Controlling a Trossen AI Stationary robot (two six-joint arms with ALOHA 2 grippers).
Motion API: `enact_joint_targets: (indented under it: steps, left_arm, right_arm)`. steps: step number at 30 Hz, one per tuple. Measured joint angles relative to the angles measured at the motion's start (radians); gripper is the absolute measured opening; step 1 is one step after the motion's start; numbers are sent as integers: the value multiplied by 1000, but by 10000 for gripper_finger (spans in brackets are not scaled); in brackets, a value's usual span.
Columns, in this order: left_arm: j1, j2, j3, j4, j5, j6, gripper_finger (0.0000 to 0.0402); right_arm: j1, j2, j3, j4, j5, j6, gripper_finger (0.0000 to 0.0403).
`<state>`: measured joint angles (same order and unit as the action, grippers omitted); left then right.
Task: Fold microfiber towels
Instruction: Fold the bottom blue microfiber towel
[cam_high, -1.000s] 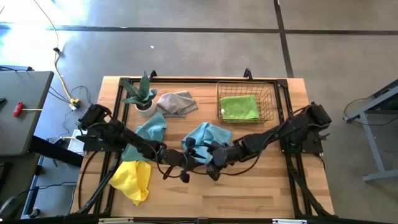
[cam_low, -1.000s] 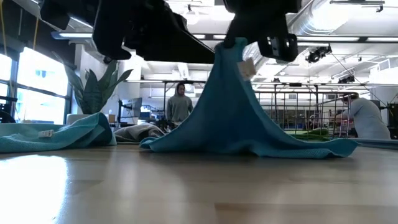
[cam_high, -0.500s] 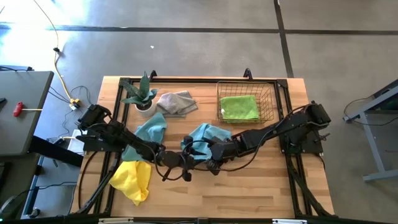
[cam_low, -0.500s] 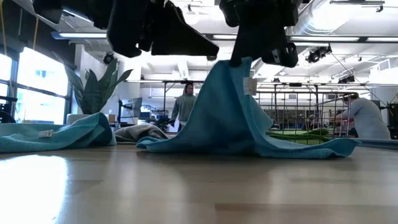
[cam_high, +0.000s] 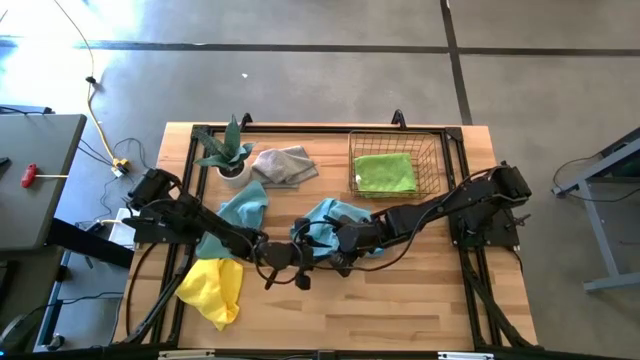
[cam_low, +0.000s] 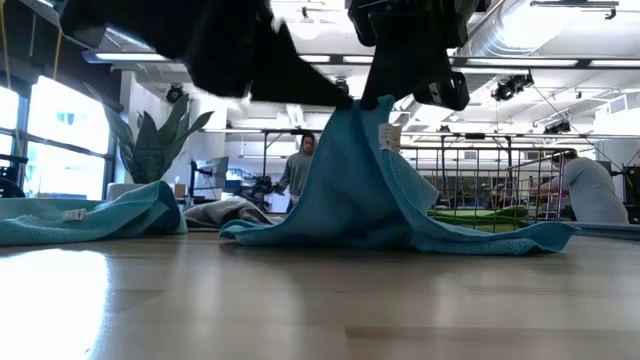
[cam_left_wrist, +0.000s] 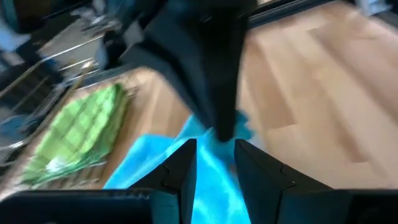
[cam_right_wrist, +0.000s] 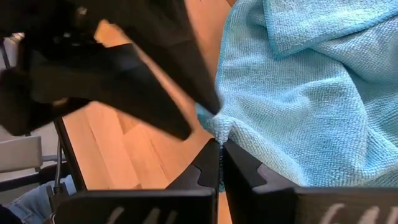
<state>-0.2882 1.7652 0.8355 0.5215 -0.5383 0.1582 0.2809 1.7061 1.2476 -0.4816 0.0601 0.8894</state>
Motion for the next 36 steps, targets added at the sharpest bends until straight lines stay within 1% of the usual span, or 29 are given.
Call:
enact_joint_targets:
  steps: [3, 5, 10, 16, 19, 23, 26, 30, 34, 36]
  left_arm:
    - [0, 33, 1, -3, -85, -13, 99]
    - [3, 61, 1, 2, -109, -38, 99]
    - [7, 124, 1, -2, -77, -97, 99]
    - [0, 165, 0, -46, -71, -108, 99]
    - [-1, 168, 0, -112, -74, -131, 99]
    - [1, 168, 0, -177, -76, -151, 99]
    - [7, 168, 0, -204, -87, -152, 99]
    - [14, 168, 0, -220, -130, -139, 99]
    - [20, 168, 0, -230, -124, -109, 99]
    - [18, 168, 0, -246, -124, -103, 99]
  right_arm:
    - [0, 0, 0, 2, 0, 0, 0]
    - [0, 0, 0, 10, 0, 0, 0]
    - [0, 0, 0, 10, 0, 0, 0]
    - [1, -13, 0, 0, -10, 0, 0]
    - [7, -47, 0, -8, -2, 0, 0]
    - [20, -104, 1, -14, 47, 0, 0]
    - [29, -137, 1, -24, 54, 0, 0]
    - [52, -176, 1, -39, 54, 0, 0]
    - [79, -216, 1, -89, 56, 0, 0]
    - [92, -236, 1, -127, 81, 0, 0]
